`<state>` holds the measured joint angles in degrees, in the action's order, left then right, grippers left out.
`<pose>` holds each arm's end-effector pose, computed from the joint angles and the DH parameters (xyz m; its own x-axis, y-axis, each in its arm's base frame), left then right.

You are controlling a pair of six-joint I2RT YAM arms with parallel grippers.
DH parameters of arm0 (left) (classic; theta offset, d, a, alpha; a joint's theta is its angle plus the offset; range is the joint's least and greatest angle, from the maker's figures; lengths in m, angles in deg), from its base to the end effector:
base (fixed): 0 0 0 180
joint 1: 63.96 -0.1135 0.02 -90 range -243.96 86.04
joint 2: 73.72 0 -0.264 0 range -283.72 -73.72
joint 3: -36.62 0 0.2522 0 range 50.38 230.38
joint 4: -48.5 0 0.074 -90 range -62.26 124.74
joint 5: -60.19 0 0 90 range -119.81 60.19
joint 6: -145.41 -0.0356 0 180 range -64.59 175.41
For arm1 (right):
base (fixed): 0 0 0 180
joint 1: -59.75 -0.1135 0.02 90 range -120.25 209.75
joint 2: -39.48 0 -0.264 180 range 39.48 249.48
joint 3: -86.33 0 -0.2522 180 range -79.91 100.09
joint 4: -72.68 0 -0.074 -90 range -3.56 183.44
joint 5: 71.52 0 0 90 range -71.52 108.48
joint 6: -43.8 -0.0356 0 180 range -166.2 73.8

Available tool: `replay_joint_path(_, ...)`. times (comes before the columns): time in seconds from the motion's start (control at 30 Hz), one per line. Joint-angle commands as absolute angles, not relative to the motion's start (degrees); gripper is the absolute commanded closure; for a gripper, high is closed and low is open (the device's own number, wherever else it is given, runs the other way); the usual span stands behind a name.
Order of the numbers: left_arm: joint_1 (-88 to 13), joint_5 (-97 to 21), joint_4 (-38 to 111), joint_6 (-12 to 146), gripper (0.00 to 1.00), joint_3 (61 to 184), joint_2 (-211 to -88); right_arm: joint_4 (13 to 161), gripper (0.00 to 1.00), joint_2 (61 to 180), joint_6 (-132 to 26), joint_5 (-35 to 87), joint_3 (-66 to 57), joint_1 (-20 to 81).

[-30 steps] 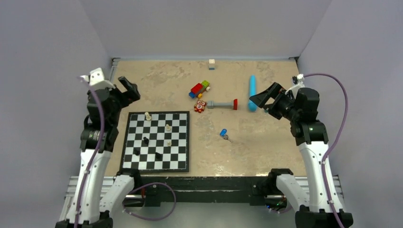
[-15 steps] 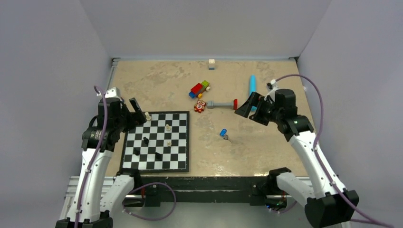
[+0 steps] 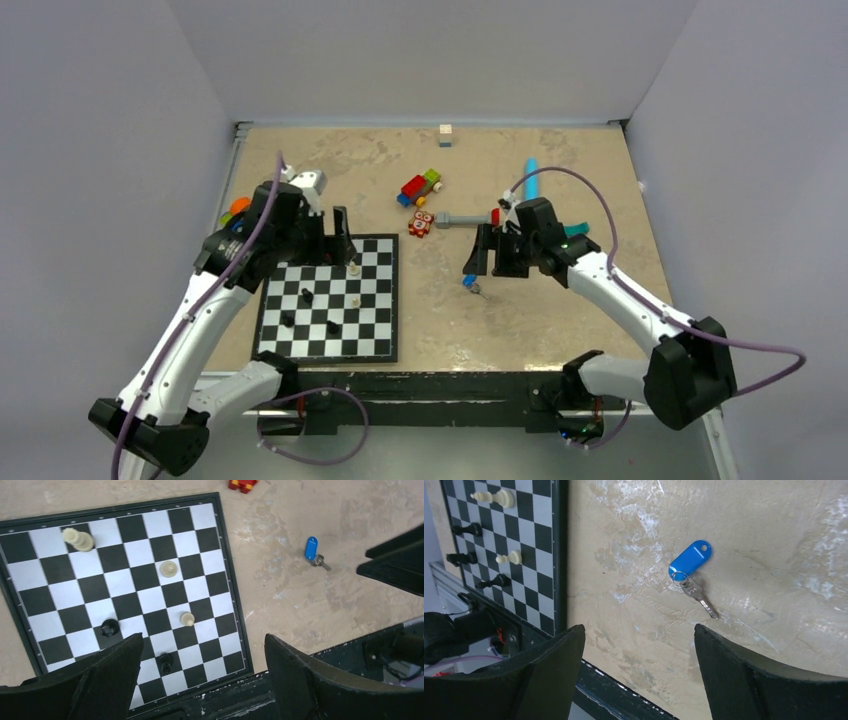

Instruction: Remove the keys from the keyring

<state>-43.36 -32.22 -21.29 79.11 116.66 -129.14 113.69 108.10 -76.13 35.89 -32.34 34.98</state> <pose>0.1649 -0.0636 0.3582 -0.7603 -0.1432 -0.6336 0.0805 0.9471 -0.3107 0.2187 0.1126 0.2467 -0.8772 0.1196 -0.4650 -0.1648 0.8347 0.5255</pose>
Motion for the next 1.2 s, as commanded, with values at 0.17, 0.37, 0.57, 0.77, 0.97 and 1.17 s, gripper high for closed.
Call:
replay_joint_path(0.17,-36.01,-37.97,-19.97,74.90,0.10,118.53,-132.23,103.99,0.19,113.78,-73.28,32.36,-35.99,30.64)
replay_joint_path(0.37,-35.49,-38.45,-19.74,74.82,0.12,117.27,-132.43,102.31,0.24,117.00,-72.80,31.23,-37.55,29.25)
replay_joint_path(0.57,-35.46,-38.50,-20.10,74.09,0.13,118.06,-133.40,103.01,0.28,120.41,-71.80,27.11,-36.41,28.69)
replay_joint_path(0.77,-35.40,-39.08,-20.52,73.67,0.14,119.41,-134.42,103.65,0.30,124.22,-70.40,24.73,-34.47,28.73)
replay_joint_path(0.97,-35.14,-38.68,-21.36,73.17,0.14,119.82,-134.85,102.70,0.39,126.38,-69.86,26.12,-34.41,28.68)
replay_joint_path(1.17,-35.13,-37.94,-21.07,73.72,0.14,119.36,-134.83,103.52,0.56,126.34,-69.97,27.69,-35.45,28.68)
